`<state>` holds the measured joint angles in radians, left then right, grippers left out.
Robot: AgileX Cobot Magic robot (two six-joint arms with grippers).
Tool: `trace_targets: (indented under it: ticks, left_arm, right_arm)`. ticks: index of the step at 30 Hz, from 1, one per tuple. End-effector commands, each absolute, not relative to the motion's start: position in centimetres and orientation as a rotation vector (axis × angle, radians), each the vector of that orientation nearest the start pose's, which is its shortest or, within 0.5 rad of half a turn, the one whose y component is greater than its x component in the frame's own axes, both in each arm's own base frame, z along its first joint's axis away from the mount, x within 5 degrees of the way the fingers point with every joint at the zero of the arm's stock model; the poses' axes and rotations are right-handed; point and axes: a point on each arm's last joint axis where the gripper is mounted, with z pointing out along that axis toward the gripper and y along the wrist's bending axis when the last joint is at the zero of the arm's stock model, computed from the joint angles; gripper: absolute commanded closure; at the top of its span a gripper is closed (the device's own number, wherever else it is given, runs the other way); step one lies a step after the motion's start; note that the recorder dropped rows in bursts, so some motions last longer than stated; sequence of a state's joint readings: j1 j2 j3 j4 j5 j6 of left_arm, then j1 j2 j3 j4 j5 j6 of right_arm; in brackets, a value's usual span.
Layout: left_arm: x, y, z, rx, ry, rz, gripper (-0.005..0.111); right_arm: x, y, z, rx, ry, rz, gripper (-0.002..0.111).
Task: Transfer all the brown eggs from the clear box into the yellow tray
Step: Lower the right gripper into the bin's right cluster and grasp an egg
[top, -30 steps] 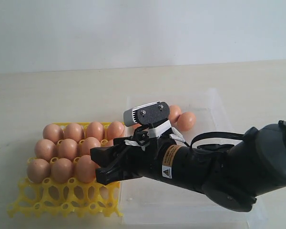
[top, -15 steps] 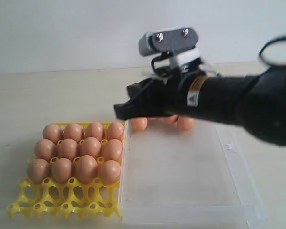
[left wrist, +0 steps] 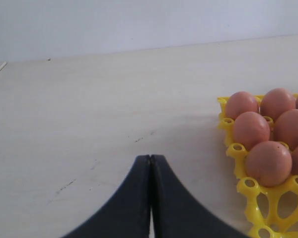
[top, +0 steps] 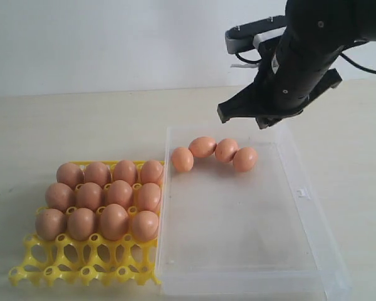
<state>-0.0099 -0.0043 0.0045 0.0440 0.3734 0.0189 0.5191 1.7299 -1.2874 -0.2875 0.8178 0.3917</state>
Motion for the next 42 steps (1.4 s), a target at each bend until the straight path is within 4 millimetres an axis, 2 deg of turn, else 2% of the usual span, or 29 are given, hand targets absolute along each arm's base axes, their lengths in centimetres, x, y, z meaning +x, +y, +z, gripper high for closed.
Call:
trace_targets:
  ticks: [1,4,6,12,18,22,25,37,39,42]
  left_arm:
    - [5.3,0.1,18.0,0.055,1.855,0.056,0.107]
    - [5.3,0.1,18.0,0.055,1.855,0.056,0.107]
    - [5.3,0.1,18.0,0.055,1.855,0.056,0.107]
    - [5.3,0.1,18.0,0.055,1.855,0.056,0.107]
    - [5.3,0.1,18.0,0.055,1.855,0.056,0.107]
    - [5.3,0.1,18.0,0.055,1.855,0.056,0.107]
    - [5.3,0.1,18.0,0.055,1.855,0.056,0.107]
    - [5.3,0.1,18.0,0.055,1.855,0.056,0.107]
    - [5.3,0.1,18.0,0.055,1.855,0.056,0.107]
    - [5.3,0.1,18.0,0.055,1.855,0.056,0.107]
  right_arm:
    - [34.0,15.6,22.2,-0.123,2.731,-0.012,0.064]
    - [34.8,15.7,20.8,0.013,2.744,0.044,0.04]
    - [35.2,15.9,20.2,0.091,2.733,0.098,0.036]
    - [36.5,17.0,18.4,0.231,2.667,0.242,0.04]
    - [36.9,17.1,16.0,0.268,2.707,0.202,0.041]
    - [37.3,16.5,15.8,0.257,2.672,0.128,0.041]
    - [37.7,16.2,15.7,0.285,2.654,0.146,0.041]
    - [38.2,15.9,12.8,0.287,2.695,0.105,0.046]
    - [38.3,15.9,12.6,0.281,2.699,0.096,0.049]
    - [38.3,15.9,12.6,0.266,2.695,0.086,0.064]
